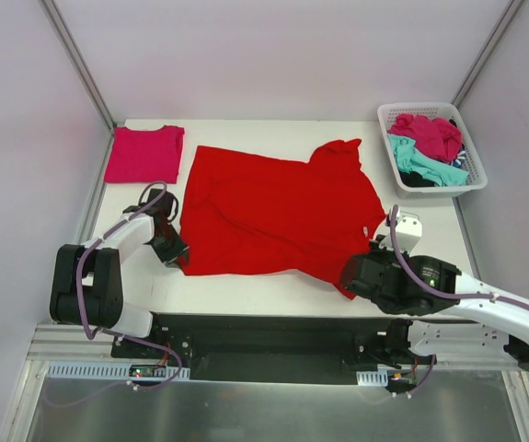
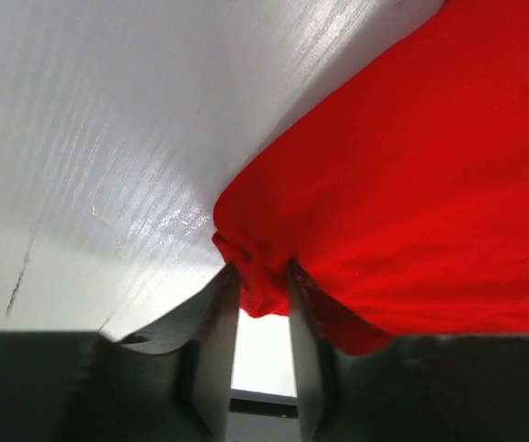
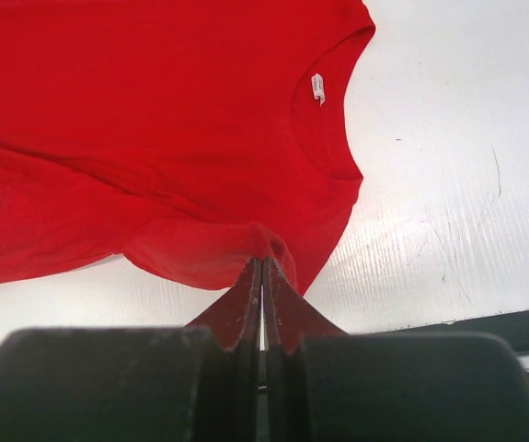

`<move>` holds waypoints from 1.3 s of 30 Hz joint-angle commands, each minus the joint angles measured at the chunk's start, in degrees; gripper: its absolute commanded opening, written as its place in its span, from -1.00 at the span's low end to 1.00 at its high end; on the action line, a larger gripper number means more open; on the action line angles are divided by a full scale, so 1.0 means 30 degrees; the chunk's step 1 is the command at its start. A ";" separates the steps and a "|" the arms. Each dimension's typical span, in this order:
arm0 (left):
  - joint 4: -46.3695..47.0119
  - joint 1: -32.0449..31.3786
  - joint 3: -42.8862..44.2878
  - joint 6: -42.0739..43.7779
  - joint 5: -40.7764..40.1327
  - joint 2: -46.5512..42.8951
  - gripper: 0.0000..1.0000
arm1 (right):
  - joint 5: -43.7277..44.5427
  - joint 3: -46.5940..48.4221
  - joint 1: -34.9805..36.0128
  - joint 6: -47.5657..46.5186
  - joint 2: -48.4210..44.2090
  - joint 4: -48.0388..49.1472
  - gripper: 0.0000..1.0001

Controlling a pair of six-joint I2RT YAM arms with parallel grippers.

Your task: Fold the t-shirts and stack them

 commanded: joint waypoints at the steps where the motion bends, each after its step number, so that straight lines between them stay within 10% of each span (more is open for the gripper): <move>1: 0.0200 0.0214 0.0177 -0.0183 0.0530 0.0252 -0.56 | 0.0946 -0.0057 0.0070 -0.0241 -0.0288 -0.1910 -0.99; 7: 0.0406 0.0185 -0.0233 -0.0154 0.1730 -0.0128 -1.00 | 0.0800 -0.0204 0.0011 -0.0241 -0.0114 -0.1822 -0.99; 39: -0.5480 0.0244 0.3456 0.0988 0.3084 -0.7715 -1.00 | -0.1047 -0.0440 -0.0780 0.1137 -0.2924 -0.3168 -0.99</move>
